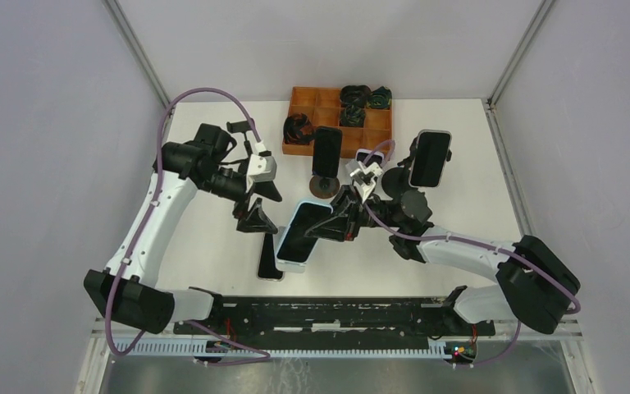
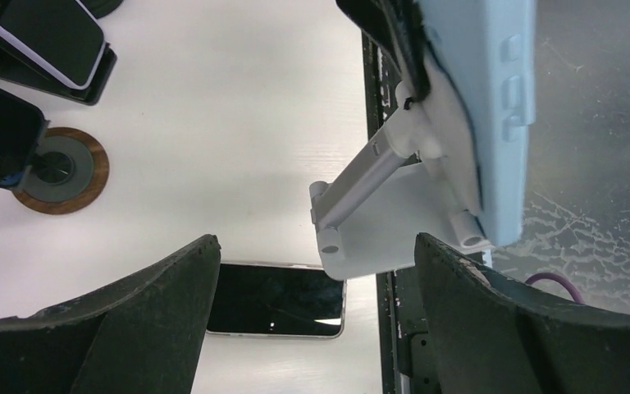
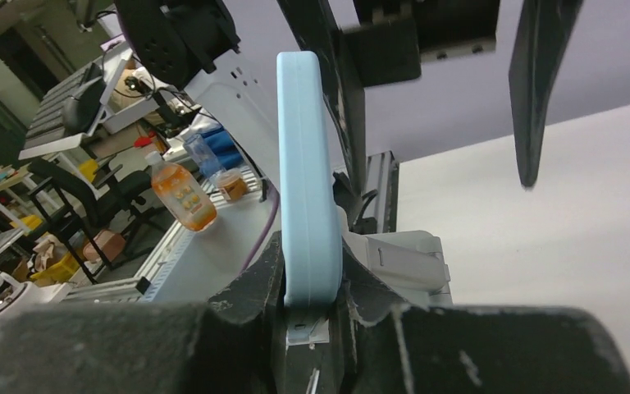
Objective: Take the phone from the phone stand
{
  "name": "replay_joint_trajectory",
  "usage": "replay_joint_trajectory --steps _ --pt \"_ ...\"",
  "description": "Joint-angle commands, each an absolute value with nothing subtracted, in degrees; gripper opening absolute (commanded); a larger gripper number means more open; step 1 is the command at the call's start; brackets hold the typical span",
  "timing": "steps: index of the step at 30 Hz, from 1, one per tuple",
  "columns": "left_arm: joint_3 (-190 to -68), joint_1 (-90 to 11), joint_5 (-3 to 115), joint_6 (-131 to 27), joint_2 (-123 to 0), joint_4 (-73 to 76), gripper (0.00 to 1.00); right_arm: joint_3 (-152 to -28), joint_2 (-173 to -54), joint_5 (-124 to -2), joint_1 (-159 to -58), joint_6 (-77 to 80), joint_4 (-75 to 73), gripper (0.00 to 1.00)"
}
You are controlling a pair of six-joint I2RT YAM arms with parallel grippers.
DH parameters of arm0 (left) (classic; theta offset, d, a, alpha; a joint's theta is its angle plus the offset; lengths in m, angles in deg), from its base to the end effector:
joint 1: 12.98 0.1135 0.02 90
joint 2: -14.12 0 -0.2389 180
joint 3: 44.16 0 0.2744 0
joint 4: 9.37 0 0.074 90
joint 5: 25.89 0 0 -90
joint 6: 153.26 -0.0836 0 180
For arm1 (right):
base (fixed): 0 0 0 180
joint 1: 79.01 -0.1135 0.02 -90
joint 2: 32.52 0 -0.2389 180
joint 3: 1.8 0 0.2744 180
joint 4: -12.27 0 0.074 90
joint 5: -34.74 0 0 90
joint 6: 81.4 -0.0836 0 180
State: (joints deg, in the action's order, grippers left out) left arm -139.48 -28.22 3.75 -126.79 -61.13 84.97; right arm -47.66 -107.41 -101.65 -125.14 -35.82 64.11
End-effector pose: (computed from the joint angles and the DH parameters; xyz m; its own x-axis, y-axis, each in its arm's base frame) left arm 0.2204 -0.1353 0.3277 -0.0941 0.4845 -0.8697 0.9906 -0.0414 -0.1302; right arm 0.1774 0.2719 0.2620 -0.4799 0.1974 -0.8548 -0.8736 -0.1979 0.4447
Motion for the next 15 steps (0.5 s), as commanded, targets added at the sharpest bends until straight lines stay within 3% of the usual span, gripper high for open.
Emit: replay_joint_trajectory --steps 1,11,15 --pt "-135.9 -28.9 1.9 -128.4 -58.4 81.3 0.92 -55.4 -109.6 -102.0 -126.3 -39.6 76.4 0.0" --pt "-132.1 -29.8 2.2 -126.7 -56.3 77.3 0.87 -61.9 -115.3 -99.5 -129.0 -40.9 78.0 0.0" --pt "-132.3 -29.8 1.9 -126.5 -56.6 76.7 0.75 -62.6 -115.7 -98.6 -130.0 -39.2 75.1 0.0"
